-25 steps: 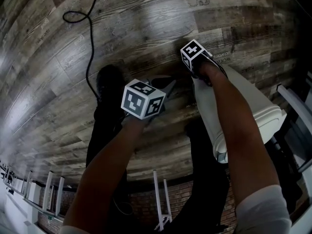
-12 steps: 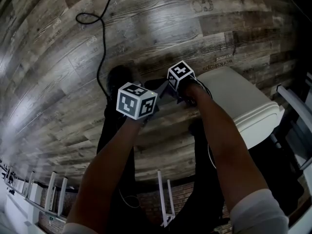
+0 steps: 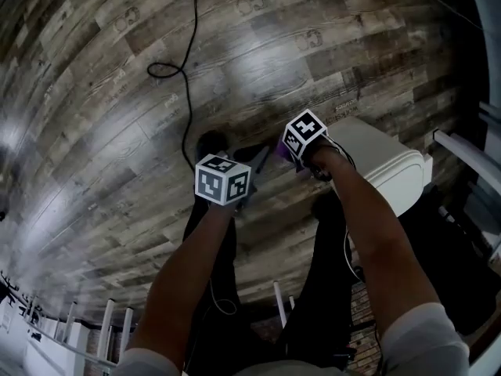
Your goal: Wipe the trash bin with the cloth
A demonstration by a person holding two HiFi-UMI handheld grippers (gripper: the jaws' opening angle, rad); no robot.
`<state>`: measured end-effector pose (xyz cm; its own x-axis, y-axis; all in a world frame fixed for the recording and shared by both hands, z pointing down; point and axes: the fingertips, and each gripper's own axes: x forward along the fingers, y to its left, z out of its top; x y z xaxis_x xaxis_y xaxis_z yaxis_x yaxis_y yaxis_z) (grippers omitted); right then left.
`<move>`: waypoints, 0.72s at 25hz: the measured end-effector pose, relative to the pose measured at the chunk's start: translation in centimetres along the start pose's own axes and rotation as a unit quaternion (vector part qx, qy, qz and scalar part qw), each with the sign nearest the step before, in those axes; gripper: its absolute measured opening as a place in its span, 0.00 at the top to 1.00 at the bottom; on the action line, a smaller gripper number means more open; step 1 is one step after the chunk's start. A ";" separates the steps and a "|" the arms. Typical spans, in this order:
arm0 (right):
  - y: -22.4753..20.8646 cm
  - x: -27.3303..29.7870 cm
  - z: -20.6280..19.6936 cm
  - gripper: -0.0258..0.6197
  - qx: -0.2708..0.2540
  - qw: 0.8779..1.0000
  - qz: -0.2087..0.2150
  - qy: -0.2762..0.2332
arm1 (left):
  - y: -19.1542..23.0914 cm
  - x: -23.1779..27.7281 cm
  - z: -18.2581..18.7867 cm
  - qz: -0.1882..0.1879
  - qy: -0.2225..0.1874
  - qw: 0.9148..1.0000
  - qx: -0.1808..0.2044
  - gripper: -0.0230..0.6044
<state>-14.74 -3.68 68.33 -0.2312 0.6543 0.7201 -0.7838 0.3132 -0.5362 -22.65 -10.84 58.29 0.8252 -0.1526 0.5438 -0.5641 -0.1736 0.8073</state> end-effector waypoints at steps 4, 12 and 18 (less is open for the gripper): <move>1.2 -3.3 0.0 0.82 0.026 0.999 -0.010 -0.028 | -1.6 -2.9 3.3 -0.013 0.011 0.999 0.036 0.96; 4.6 -10.9 -0.8 0.82 0.073 0.993 -0.019 -0.093 | -4.7 -9.1 7.7 -0.017 0.040 0.995 0.087 0.96; 7.2 -16.9 -4.2 0.82 0.094 0.986 -0.025 -0.136 | -10.3 -12.3 7.4 -0.037 0.075 0.989 0.124 0.96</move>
<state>-14.08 -9.56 50.48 -0.3161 0.4248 0.8483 -0.8851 0.1900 -0.4249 -27.18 -14.35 41.63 0.8488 0.0123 0.5286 -0.4766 -0.4152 0.7749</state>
